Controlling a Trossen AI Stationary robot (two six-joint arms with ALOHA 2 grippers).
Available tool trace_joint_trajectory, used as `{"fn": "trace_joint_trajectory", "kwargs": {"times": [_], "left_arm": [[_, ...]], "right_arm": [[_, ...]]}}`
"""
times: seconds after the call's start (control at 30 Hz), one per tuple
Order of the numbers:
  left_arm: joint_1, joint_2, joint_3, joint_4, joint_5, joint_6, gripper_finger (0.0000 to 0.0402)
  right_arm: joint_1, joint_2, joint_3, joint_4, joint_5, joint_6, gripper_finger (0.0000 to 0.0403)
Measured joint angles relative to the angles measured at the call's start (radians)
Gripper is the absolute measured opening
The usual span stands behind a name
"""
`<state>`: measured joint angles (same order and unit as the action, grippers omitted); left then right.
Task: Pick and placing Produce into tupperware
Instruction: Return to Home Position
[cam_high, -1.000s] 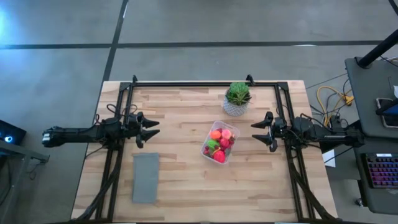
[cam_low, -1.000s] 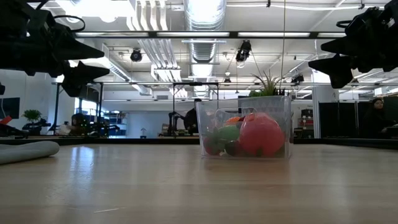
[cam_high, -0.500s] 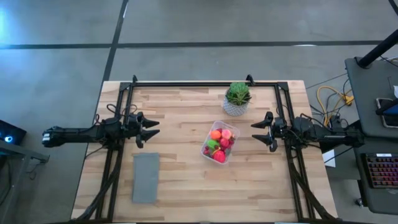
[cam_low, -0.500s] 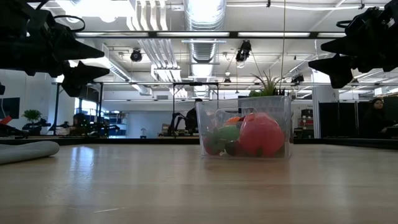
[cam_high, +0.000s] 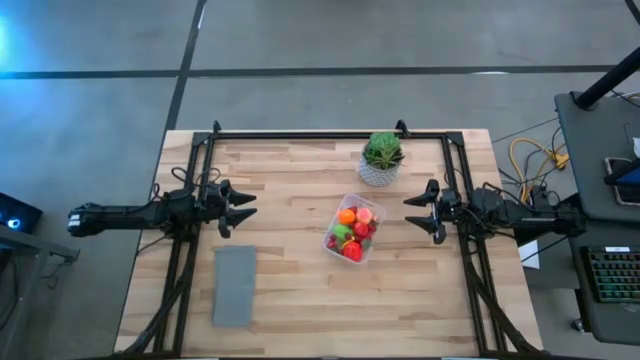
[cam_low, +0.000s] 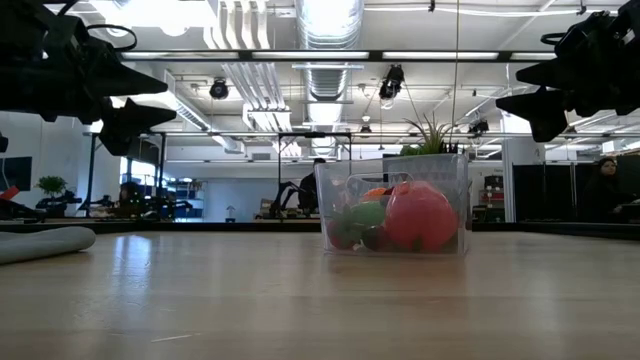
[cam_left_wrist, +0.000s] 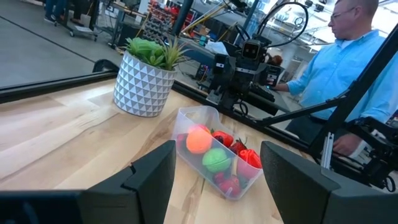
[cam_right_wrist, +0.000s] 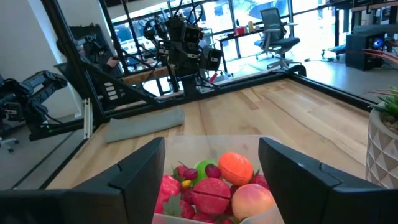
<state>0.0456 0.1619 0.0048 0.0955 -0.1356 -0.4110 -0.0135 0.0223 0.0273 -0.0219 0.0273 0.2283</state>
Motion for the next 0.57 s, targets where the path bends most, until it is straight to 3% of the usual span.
{"fn": "trace_joint_trajectory", "kwargs": {"times": [0.57], "left_arm": [[0.0, 0.001, 0.0, 0.0, 0.0, 0.0, 0.0221]], "right_arm": [[0.0, 0.0, 0.0, 0.0, 0.0, 0.0, 0.0251]]}}
